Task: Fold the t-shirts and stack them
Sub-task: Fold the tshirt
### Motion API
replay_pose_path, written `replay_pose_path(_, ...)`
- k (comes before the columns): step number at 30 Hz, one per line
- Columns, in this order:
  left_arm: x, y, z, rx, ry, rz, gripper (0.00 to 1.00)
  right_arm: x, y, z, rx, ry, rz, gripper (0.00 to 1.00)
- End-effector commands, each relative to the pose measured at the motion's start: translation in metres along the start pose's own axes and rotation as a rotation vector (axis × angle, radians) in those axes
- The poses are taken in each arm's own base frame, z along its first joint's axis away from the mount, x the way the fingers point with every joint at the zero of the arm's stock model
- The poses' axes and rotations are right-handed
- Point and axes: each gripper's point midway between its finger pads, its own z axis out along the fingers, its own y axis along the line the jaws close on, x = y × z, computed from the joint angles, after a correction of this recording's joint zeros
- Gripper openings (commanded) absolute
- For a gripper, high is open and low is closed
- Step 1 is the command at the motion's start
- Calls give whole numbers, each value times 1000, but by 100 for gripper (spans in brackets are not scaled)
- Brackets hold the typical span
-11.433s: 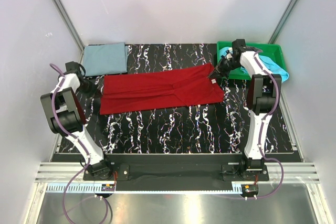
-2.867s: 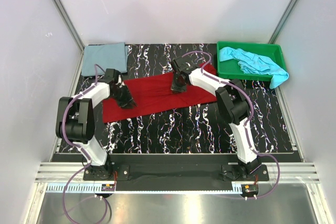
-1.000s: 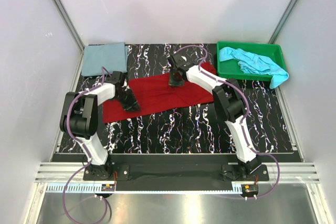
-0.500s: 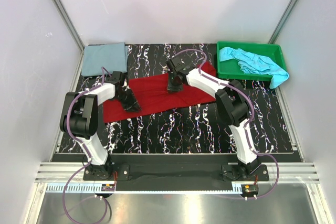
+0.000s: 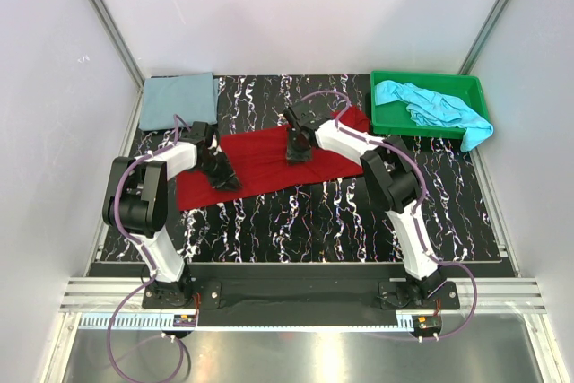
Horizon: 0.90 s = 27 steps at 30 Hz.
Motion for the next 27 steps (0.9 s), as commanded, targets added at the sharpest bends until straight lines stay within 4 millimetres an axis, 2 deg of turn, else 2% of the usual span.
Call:
replay_pose_path(1,3,5,8,-7,22,1,29,-23,2,-5,-11,-53,23,15)
replay_pose_path(6,3,6,9,-12,28,-2,28,-39,-5,0,-9,-70,24,14)
replay_pose_path(7,4,7,10,-16,31,-2,27,-43,-11,3,15,-82,24,14)
replay_pose_path(14,8,14,14,-39,46,-9,26,-59,-10,6,3,-103,24,15)
replay_pose_path(19,5,12,9,-36,30,0,25,-56,-10,14,2,-89,24,15)
replay_pose_path(23,5,11,6,-35,23,4,24,-55,-1,15,-41,-68,17,16)
replay_pose_path(27,1,6,-3,-22,-8,30,25,-41,5,7,-76,-9,5,17)
